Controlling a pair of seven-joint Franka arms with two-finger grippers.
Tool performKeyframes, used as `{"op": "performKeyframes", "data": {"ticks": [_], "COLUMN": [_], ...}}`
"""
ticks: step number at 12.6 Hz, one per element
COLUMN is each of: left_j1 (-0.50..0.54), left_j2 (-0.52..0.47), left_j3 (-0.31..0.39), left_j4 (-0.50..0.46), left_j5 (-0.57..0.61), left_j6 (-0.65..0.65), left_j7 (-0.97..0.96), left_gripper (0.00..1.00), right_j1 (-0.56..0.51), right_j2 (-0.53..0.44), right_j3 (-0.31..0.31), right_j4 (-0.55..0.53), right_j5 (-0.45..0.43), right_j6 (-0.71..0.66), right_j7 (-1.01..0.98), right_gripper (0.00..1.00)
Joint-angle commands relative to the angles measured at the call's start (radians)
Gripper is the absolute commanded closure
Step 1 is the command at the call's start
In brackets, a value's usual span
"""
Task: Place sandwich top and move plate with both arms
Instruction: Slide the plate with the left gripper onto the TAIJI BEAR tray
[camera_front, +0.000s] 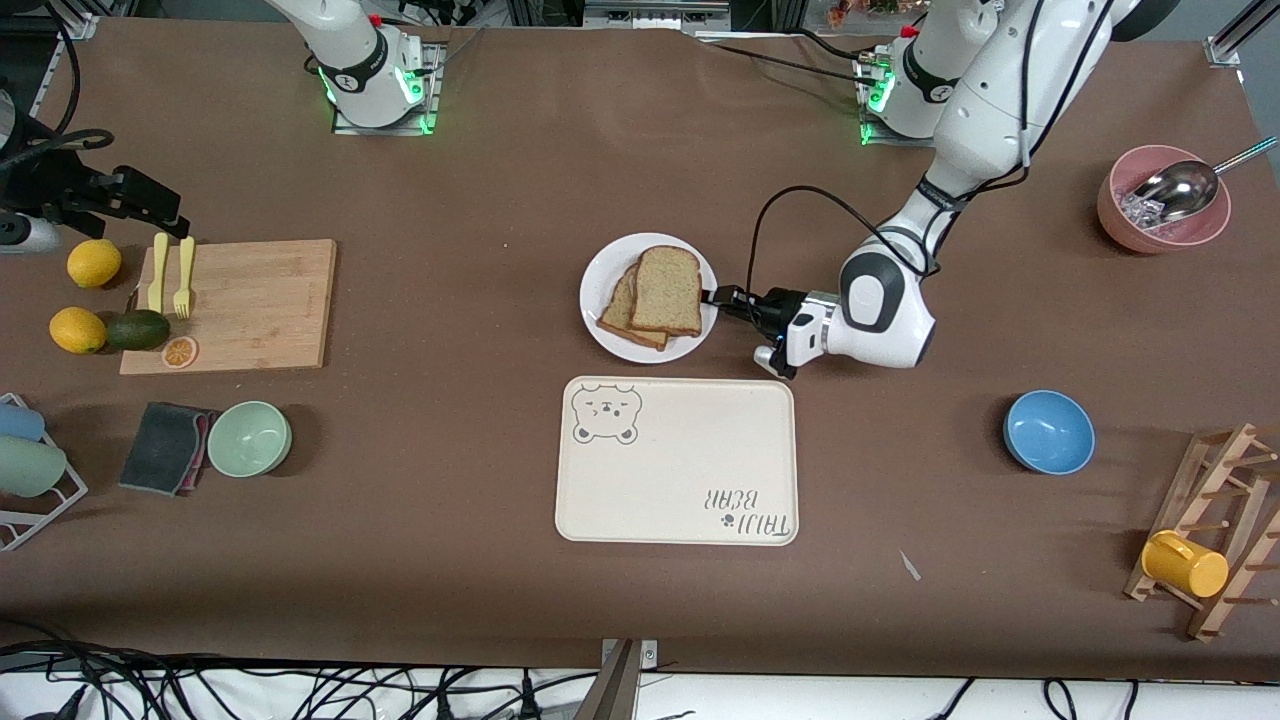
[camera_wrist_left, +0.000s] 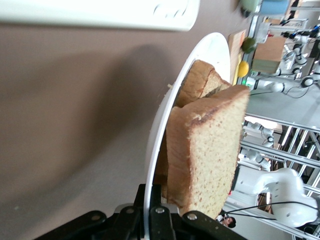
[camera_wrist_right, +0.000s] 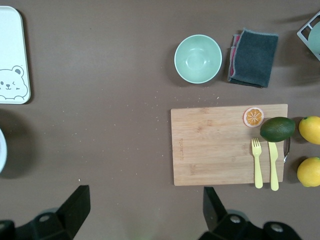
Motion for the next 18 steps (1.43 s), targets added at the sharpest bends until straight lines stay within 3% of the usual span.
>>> {"op": "performKeyframes", "data": {"ticks": [1,6,13,18], "left_j1": [0.047,0.05,0.034,0.008], "left_j2": [-0.041,0.026,0.307,0.401], "left_j3": [0.0,0.032,0.048,0.048], "left_j4": [0.042,0.258,0.61,0.67], "left_j5": [-0.015,-0.014,-0.017,-0.021], "left_j6": [-0.055,-0.064,0.025,0.117], "left_j7": [-0.02,-0.173,-0.311,-0.311], "left_gripper": [1.0,1.0,1.0,1.0], "right_j1": [0.02,0.023,0.014,0.014], "right_j2": [0.014,0.016,0.024,0.033], "right_j3": [0.004,0.007,0.006,0.003], "right_j4": [0.025,0.026,0.035,0.043], "right_j5": [0.018,0.004,0.003,-0.022], "right_j6": [-0.011,0.015,0.018,0.014], "right_j7": [-0.006,-0.021,-0.009,-0.012], "right_gripper": [0.0,0.0,0.0,0.0]}}
